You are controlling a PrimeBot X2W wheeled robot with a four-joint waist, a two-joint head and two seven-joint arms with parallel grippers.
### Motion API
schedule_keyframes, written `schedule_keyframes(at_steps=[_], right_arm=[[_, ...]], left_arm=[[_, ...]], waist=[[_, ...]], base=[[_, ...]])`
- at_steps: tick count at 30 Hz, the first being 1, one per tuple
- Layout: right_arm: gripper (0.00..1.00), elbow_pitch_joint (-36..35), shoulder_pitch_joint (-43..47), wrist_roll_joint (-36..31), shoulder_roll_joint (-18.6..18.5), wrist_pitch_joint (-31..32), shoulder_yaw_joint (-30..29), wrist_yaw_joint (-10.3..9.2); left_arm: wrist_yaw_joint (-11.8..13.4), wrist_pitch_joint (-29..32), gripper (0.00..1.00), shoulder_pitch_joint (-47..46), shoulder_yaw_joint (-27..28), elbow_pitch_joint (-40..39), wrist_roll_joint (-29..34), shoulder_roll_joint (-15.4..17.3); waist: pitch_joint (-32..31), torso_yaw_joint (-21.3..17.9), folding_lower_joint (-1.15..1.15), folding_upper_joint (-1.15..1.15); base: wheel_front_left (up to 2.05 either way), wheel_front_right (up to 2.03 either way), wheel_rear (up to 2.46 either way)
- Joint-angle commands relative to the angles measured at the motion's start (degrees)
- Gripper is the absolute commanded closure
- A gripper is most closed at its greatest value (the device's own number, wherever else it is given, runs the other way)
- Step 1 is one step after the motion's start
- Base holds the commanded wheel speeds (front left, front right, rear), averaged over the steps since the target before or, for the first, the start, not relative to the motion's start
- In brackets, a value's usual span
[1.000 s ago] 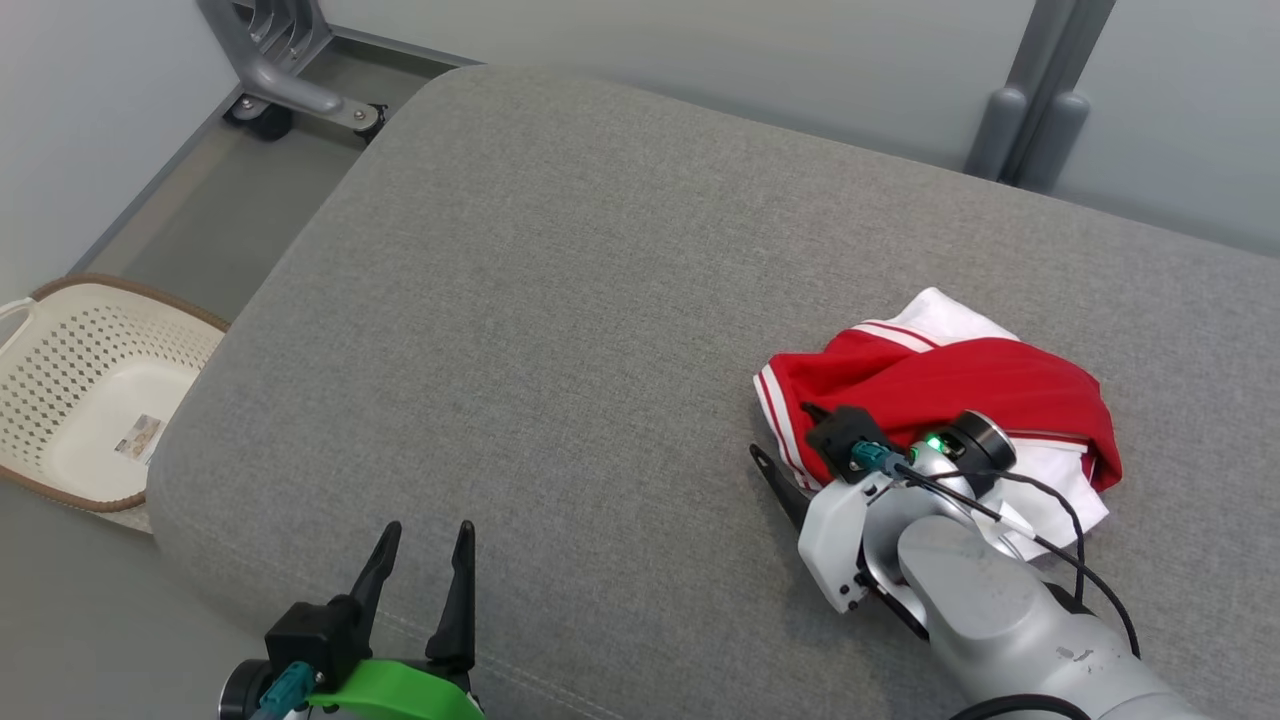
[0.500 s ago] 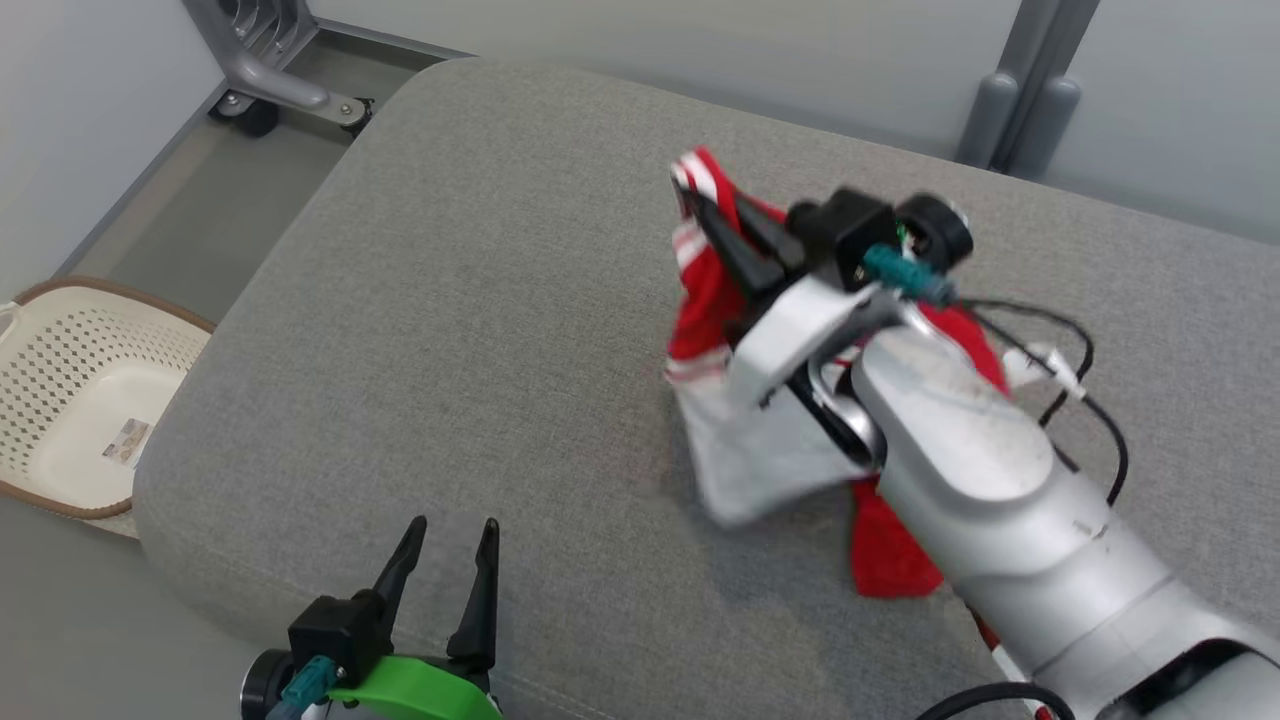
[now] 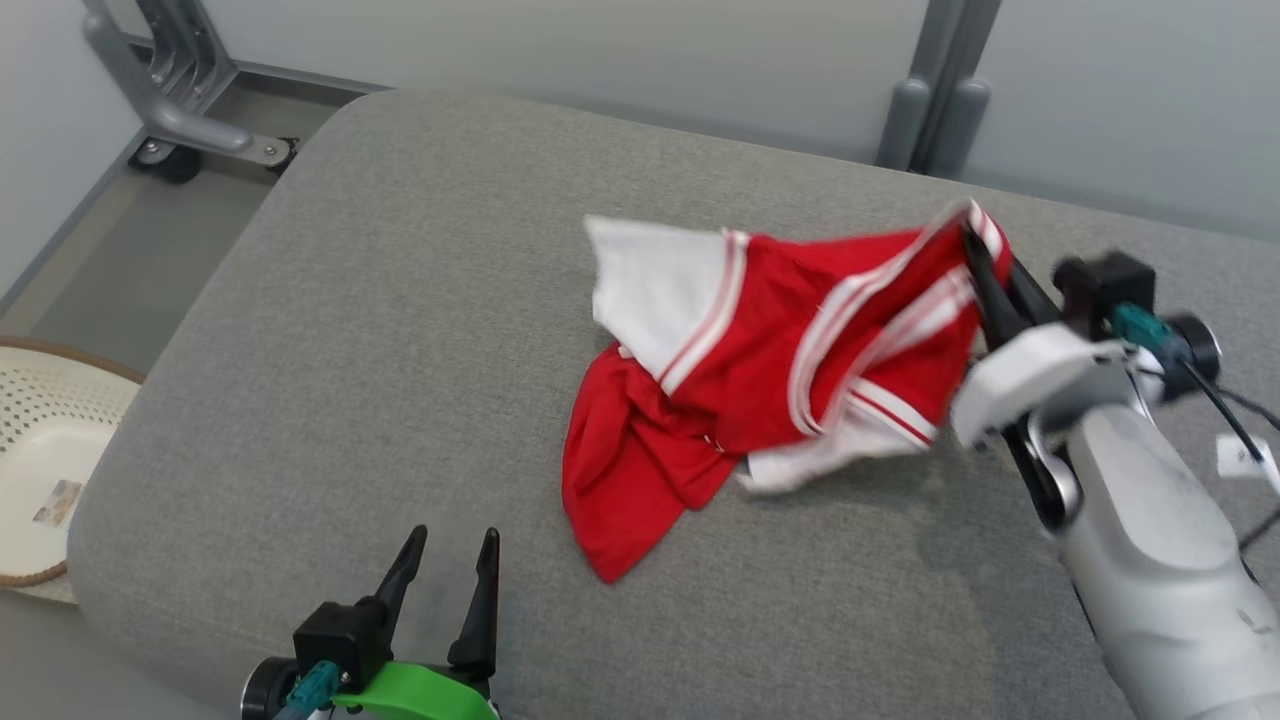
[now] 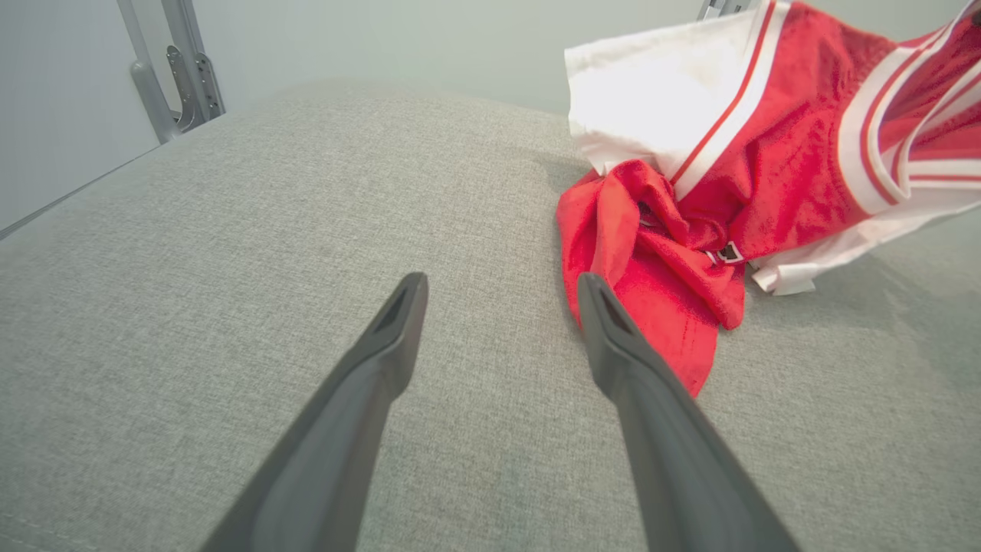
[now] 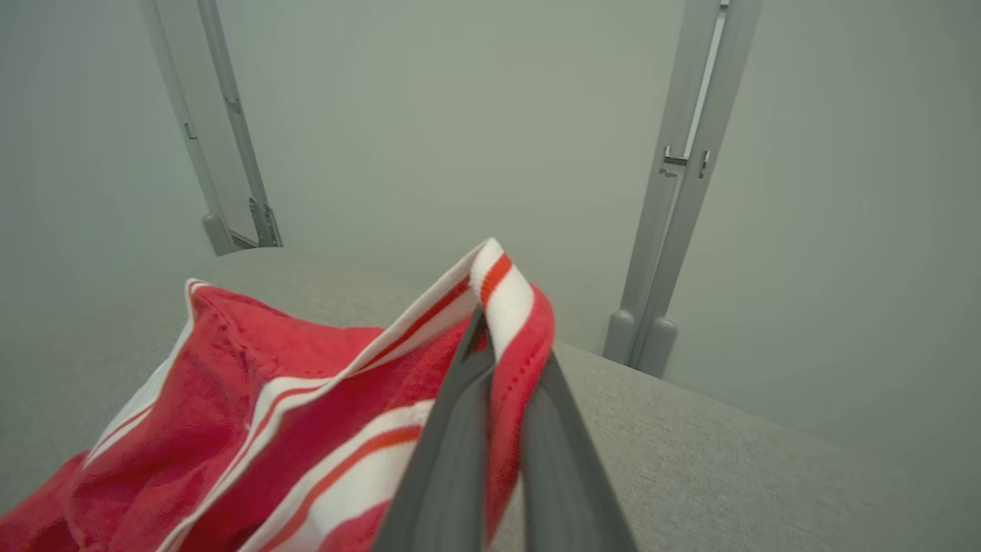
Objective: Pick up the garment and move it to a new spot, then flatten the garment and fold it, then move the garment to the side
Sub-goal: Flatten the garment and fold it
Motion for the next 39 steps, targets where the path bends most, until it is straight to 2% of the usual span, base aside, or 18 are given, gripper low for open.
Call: schedule_keyframes(at_steps=[1,2,3,4,5,12,16,20,24,29,37,38,39], right_arm=[[1.00,3.00,2.73,-0.31,-1.35,-0.13,-2.22,-0.11],[0.72,5.51,4.21,-0.75,-2.09,-0.13,-3.97,-0.11],[0.50,7.72,5.46,-0.40,-2.39,-0.15,-5.82,-0.11],[0.03,9.59,6.63,-0.58,-2.74,-0.16,-7.47,-0.10],[0.00,10.40,7.52,-1.35,-3.04,-0.17,-8.79,-0.09],[0.00,8.29,11.98,-4.07,-2.86,-0.15,-15.31,-0.10],[0.00,4.57,11.55,-5.02,-1.14,-0.13,-13.29,-0.09],[0.00,1.37,9.18,-4.34,0.42,-0.13,-5.40,-0.09],[0.00,1.54,6.45,-1.55,1.50,-0.12,4.57,-0.10],[0.00,8.85,1.98,2.77,1.06,0.82,14.73,-0.10],[0.00,18.15,-2.91,5.78,-0.71,1.92,22.87,-0.10],[0.03,18.98,-3.60,6.09,-1.01,2.17,23.74,-0.10],[0.26,19.90,-4.04,6.71,-1.21,2.66,24.51,-0.10]], left_arm=[[-0.16,-0.01,0.00,0.22,-0.02,0.05,0.35,0.08],[-0.16,-0.01,0.00,0.11,0.00,0.09,0.42,0.09],[-0.16,-0.01,0.00,-0.13,-0.03,0.21,0.37,0.10],[-0.16,-0.01,0.00,-0.42,-0.13,0.26,0.49,0.10],[-0.16,-0.01,0.00,-0.63,-0.06,0.28,0.51,0.11],[-0.16,-0.01,0.00,-1.24,0.55,0.09,0.56,0.10],[-0.16,-0.01,0.00,-1.66,-0.31,0.04,-0.29,0.11],[-0.16,-0.01,0.00,-2.30,-1.79,-0.17,-1.00,0.12],[-0.16,-0.02,0.00,-2.52,-2.92,-0.33,-1.79,0.13],[-0.16,-0.01,0.00,-1.97,-3.33,-0.13,-2.57,0.12],[-0.16,-0.01,0.00,-0.49,-2.45,-0.44,-3.37,0.09],[-0.16,-0.01,0.00,-0.38,-2.44,-0.51,-3.48,0.09],[-0.16,-0.01,0.00,-0.35,-2.50,-0.54,-3.59,0.08]], waist=[[0.21,-2.18,0.00,0.00],[0.33,-2.76,0.00,0.00],[0.42,-3.23,0.00,0.00],[0.50,-3.70,0.00,0.00],[0.60,-4.21,0.00,0.00],[1.10,-7.73,0.00,0.00],[1.11,-8.23,0.00,0.00],[1.66,-6.99,0.00,0.00],[2.27,-4.27,0.00,0.00],[2.70,0.07,0.00,0.00],[3.79,3.47,0.00,0.00],[3.97,3.57,0.00,0.00],[4.11,3.63,0.00,0.00]], base=[[0.00,0.00,0.00],[0.00,0.00,0.00],[0.00,0.00,0.00],[0.00,0.00,0.00],[0.00,0.00,0.00],[0.00,0.00,0.00],[0.00,0.00,0.00],[0.00,0.00,0.00],[0.00,0.00,0.00],[0.00,0.00,0.00],[0.00,0.00,0.00],[0.00,0.00,0.00],[0.00,0.00,0.00]])
